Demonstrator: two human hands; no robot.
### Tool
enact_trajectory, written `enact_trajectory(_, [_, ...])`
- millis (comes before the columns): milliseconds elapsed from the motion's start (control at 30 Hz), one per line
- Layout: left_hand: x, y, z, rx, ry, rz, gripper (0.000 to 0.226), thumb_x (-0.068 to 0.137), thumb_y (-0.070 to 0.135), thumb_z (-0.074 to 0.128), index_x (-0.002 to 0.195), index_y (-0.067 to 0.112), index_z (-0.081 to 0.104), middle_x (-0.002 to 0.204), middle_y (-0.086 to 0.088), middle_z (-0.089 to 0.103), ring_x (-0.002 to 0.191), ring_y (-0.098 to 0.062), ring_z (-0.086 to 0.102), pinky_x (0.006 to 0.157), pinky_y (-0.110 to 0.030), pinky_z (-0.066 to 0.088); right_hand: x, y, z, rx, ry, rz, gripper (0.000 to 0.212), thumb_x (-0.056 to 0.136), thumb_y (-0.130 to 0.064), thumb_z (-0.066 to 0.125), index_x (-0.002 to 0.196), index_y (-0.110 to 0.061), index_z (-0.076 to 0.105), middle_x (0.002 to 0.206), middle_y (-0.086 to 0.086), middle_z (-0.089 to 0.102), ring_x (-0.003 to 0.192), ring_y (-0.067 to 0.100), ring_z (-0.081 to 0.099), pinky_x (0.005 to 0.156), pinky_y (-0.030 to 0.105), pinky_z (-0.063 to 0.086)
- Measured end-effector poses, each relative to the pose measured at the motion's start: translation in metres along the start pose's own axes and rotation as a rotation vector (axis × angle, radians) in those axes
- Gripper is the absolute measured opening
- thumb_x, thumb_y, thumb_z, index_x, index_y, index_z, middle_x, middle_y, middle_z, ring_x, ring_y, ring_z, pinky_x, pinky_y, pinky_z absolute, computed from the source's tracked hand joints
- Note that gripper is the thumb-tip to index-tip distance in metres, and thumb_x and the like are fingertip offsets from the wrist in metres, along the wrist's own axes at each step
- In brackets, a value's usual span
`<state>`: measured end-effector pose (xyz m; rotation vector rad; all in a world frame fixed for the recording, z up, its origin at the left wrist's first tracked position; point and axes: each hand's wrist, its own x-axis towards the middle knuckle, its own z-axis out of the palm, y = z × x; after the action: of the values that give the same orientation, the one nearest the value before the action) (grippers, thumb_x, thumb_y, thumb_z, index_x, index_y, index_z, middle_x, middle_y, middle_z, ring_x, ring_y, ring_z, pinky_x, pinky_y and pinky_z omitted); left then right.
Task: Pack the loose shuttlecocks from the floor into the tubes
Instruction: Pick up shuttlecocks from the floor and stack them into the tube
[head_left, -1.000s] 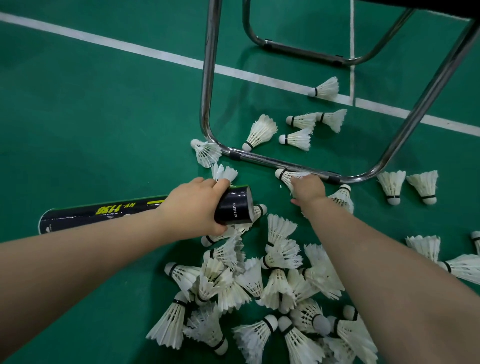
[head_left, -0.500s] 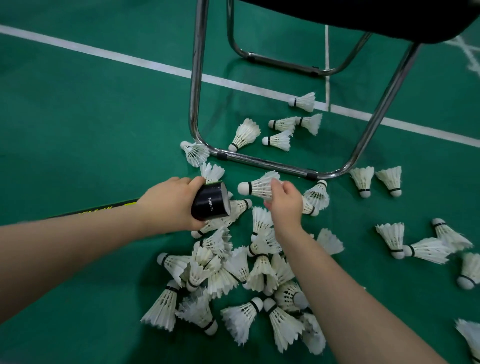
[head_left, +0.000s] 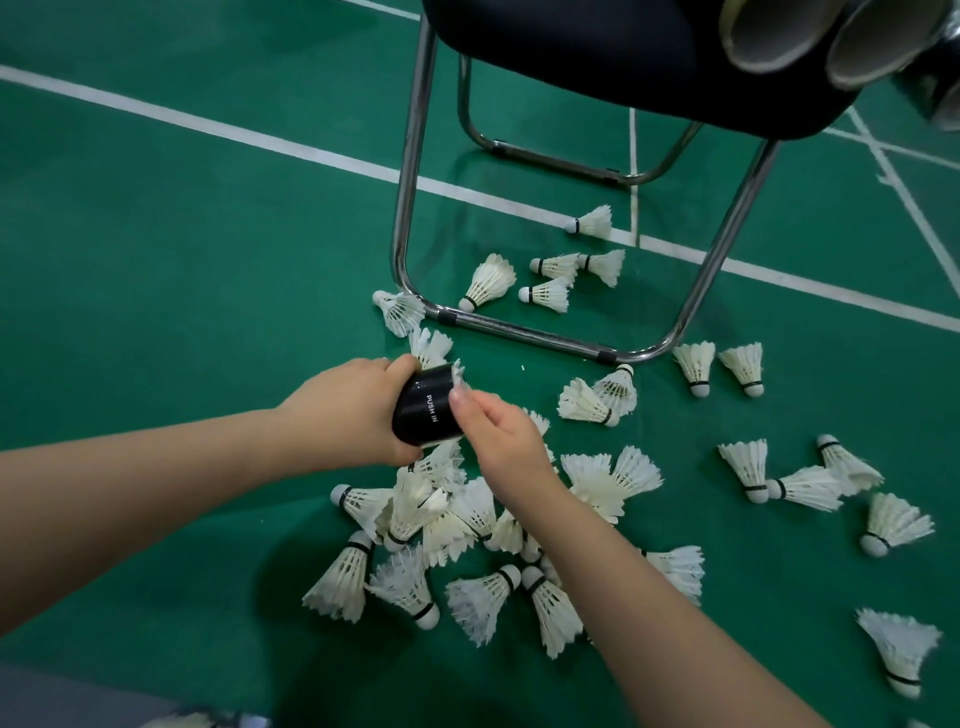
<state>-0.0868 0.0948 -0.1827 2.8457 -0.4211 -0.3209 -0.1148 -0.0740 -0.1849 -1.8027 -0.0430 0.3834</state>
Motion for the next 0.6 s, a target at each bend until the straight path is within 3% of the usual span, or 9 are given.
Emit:
enact_trajectory(100, [-0.004, -0.001, 0.000, 0.021, 0.003, 0.015, 0.059, 0.064, 0.052, 0.070, 0.109, 0.023, 0.045, 0.090, 0.005, 0.057, 0.082, -0.016, 0.054, 0.066, -0.029, 0.047, 0.000, -0.005, 0.000, 0.060, -0.116, 0.064, 0.034, 0.090, -0.040, 0.052, 0.097, -0.011, 0.069, 0.088, 0.007, 0.063, 0.081, 0.013, 0.055, 0.073, 0.020, 0.043])
enact_trajectory(233, [-0.007, 0.001, -0.001, 0.022, 0.031, 0.027, 0.056, 0.065, 0.050, 0.067, 0.109, 0.022, 0.045, 0.091, 0.005, 0.057, 0.083, -0.016, 0.054, 0.066, -0.030, 0.047, 0.006, -0.010, 0.005, 0.110, -0.221, 0.124, 0.022, 0.086, -0.019, 0.062, 0.101, -0.004, 0.067, 0.087, 0.005, 0.063, 0.078, 0.010, 0.057, 0.067, 0.010, 0.045])
enact_trajectory(300, [-0.009, 0.002, 0.001, 0.053, 0.031, 0.040, 0.055, 0.067, 0.049, 0.065, 0.110, 0.022, 0.045, 0.092, 0.005, 0.057, 0.084, -0.016, 0.052, 0.065, -0.029, 0.045, 0.009, -0.013, 0.005, 0.088, -0.335, 0.167, 0.014, 0.086, -0.015, 0.063, 0.098, -0.009, 0.064, 0.083, 0.001, 0.061, 0.071, 0.003, 0.057, 0.063, 0.007, 0.045])
enact_trajectory(367, [-0.010, 0.003, 0.004, 0.093, -0.008, 0.060, 0.057, 0.068, 0.049, 0.064, 0.113, 0.023, 0.043, 0.094, 0.005, 0.055, 0.085, -0.016, 0.049, 0.067, -0.030, 0.046, 0.012, -0.014, 0.003, 0.017, -0.478, 0.212, 0.014, 0.086, -0.017, 0.063, 0.100, -0.014, 0.061, 0.088, 0.000, 0.061, 0.075, 0.000, 0.058, 0.072, 0.009, 0.046])
enact_trajectory(400, [-0.010, 0.003, 0.006, 0.109, -0.034, 0.068, 0.058, 0.068, 0.049, 0.063, 0.115, 0.024, 0.042, 0.095, 0.006, 0.055, 0.086, -0.016, 0.049, 0.069, -0.031, 0.047, 0.015, -0.010, 0.002, -0.018, -0.523, 0.224, 0.020, 0.084, -0.019, 0.064, 0.104, -0.015, 0.061, 0.094, 0.002, 0.063, 0.084, 0.005, 0.059, 0.082, 0.018, 0.048])
enact_trajectory(467, [-0.007, 0.005, 0.009, 0.117, -0.060, 0.060, 0.058, 0.068, 0.051, 0.063, 0.115, 0.025, 0.042, 0.095, 0.007, 0.054, 0.085, -0.015, 0.047, 0.070, -0.031, 0.048, 0.020, -0.003, 0.004, -0.066, -0.486, 0.239, 0.028, 0.080, -0.023, 0.066, 0.105, -0.012, 0.062, 0.101, 0.012, 0.063, 0.093, 0.016, 0.057, 0.093, 0.039, 0.047])
enact_trajectory(500, [-0.004, 0.007, 0.010, 0.104, -0.056, 0.045, 0.058, 0.067, 0.051, 0.063, 0.113, 0.025, 0.042, 0.094, 0.007, 0.054, 0.084, -0.015, 0.048, 0.071, -0.031, 0.049, 0.021, -0.001, 0.005, -0.059, -0.423, 0.232, 0.027, 0.080, -0.022, 0.066, 0.104, -0.009, 0.063, 0.098, 0.015, 0.063, 0.091, 0.018, 0.056, 0.092, 0.041, 0.048])
enact_trajectory(600, [0.004, 0.007, 0.012, 0.037, -0.045, -0.006, 0.057, 0.065, 0.053, 0.066, 0.108, 0.024, 0.044, 0.091, 0.007, 0.057, 0.083, -0.016, 0.054, 0.071, -0.034, 0.052, 0.027, 0.000, 0.004, 0.089, -0.185, 0.188, 0.013, 0.090, -0.019, 0.059, 0.089, -0.008, 0.065, 0.079, 0.005, 0.061, 0.074, 0.014, 0.056, 0.066, 0.014, 0.048])
